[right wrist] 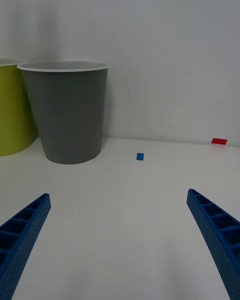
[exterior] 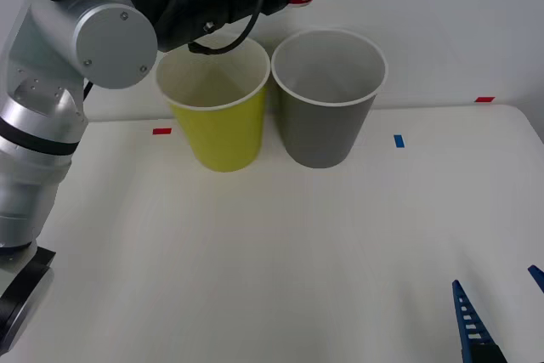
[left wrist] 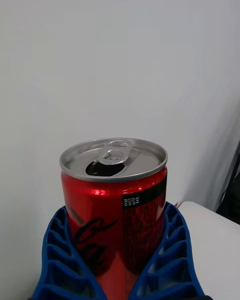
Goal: Put cans in the gray bin and PET bottles in the light green bin.
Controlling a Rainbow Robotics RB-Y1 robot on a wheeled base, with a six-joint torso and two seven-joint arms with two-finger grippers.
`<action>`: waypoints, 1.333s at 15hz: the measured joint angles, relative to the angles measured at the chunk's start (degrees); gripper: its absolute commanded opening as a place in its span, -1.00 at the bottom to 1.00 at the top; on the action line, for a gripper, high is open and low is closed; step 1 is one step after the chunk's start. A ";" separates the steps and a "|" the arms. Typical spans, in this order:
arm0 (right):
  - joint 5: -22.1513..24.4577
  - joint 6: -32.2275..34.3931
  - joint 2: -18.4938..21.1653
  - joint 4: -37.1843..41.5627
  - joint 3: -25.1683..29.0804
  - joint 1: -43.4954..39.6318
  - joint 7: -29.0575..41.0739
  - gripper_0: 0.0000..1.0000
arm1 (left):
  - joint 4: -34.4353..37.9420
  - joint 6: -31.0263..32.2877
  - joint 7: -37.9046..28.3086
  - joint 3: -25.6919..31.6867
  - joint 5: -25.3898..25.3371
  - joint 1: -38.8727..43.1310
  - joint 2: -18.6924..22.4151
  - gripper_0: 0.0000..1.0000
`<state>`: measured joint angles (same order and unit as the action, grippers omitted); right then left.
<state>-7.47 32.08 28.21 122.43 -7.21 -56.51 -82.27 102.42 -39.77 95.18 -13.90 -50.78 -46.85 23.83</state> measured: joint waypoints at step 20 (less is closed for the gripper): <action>0.00 0.00 0.00 0.00 0.00 0.00 0.00 0.89 | -18.58 25.34 0.60 -13.45 5.63 -2.66 -9.53 -1.00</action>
<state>-7.47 32.08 28.21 122.43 -7.21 -56.51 -82.27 83.84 -14.43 95.78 -27.36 -45.15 -49.51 14.30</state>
